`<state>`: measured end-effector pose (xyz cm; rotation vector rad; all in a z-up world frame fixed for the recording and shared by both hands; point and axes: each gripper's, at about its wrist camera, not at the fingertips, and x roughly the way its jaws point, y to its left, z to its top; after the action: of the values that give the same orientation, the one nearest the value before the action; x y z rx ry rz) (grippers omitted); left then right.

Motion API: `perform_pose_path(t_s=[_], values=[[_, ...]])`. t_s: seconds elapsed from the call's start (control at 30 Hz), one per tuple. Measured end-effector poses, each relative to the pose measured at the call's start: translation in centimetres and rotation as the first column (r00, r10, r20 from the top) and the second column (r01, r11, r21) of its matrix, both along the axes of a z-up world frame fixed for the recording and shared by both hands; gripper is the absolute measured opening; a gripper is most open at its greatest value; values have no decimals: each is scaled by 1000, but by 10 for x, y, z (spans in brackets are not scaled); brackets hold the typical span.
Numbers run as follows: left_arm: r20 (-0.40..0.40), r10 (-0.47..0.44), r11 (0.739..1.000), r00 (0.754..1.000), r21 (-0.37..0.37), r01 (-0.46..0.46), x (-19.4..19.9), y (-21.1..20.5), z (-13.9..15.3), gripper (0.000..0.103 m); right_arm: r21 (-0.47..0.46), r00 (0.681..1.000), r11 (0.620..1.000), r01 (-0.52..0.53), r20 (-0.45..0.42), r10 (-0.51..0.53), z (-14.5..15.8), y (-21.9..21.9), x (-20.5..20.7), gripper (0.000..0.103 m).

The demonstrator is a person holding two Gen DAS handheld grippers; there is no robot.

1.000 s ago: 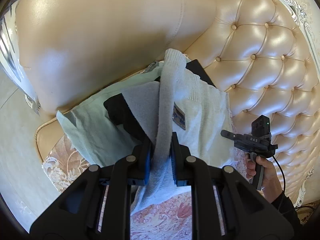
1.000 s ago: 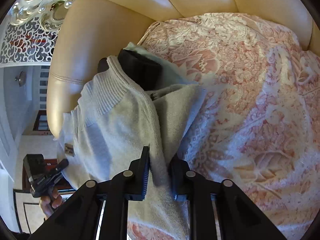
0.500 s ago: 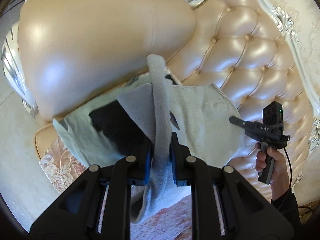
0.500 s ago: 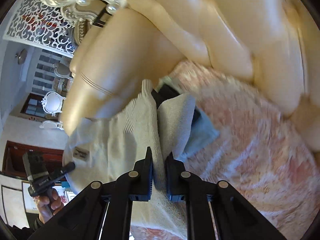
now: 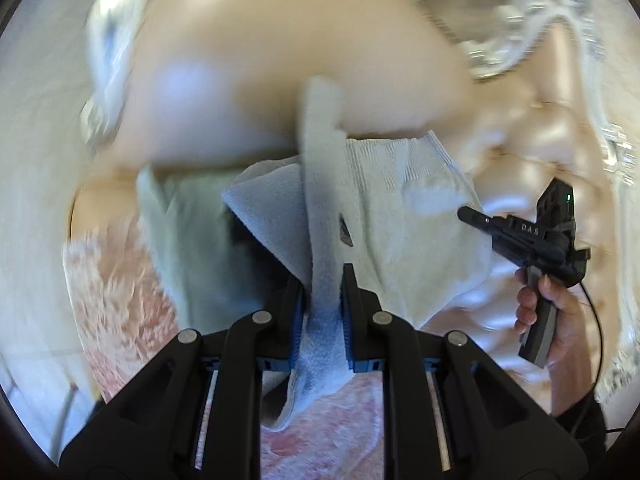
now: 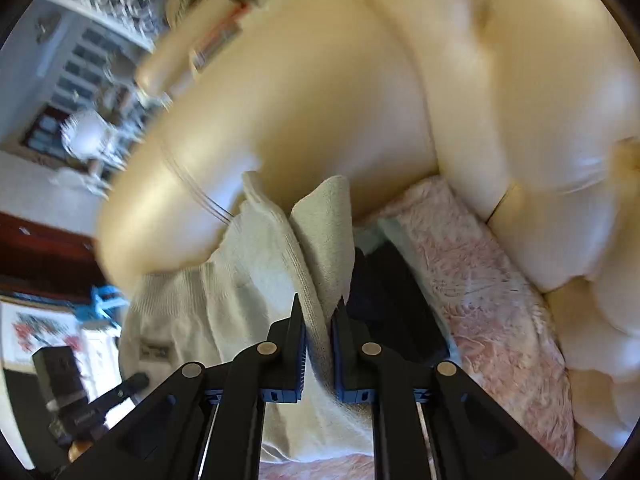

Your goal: Fold clothes

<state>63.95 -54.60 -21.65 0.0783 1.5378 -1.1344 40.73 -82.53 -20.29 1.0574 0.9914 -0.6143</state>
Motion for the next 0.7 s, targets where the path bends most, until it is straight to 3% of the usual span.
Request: perform_pose_path(t_s=[0.13,0.27,0.33,0.37,0.4,0.47,0.57,0.7], values=[[13,49,998,999,48,-50,-5,21,-30,19,-26,993,999,-22,-115,19,-47,2,9,10],[65,17,997,998,72,-22,-8,17,-39,20,-61,993,998,2,-122,-10,-59,1,2,10],[93,-1,996,996,86,-8,-8,13,-43,26,-85,990,996,14,-140,-26,-64,2,1,12],[104,-6,995,995,100,-4,-8,13,-46,36,-102,987,994,37,-151,-52,-67,3,-1,31],[112,-14,994,994,106,2,-6,13,-47,47,-127,983,990,63,-163,-84,-68,4,-6,56],[130,-33,993,991,115,18,-4,14,-48,54,-175,972,978,115,-182,-147,-69,7,-18,79],[155,-76,994,985,95,62,-2,16,-35,57,-213,969,963,166,-147,-200,-53,13,-34,80],[248,-134,990,959,65,121,8,30,-6,72,-365,956,915,174,-159,-245,-2,37,-48,80]])
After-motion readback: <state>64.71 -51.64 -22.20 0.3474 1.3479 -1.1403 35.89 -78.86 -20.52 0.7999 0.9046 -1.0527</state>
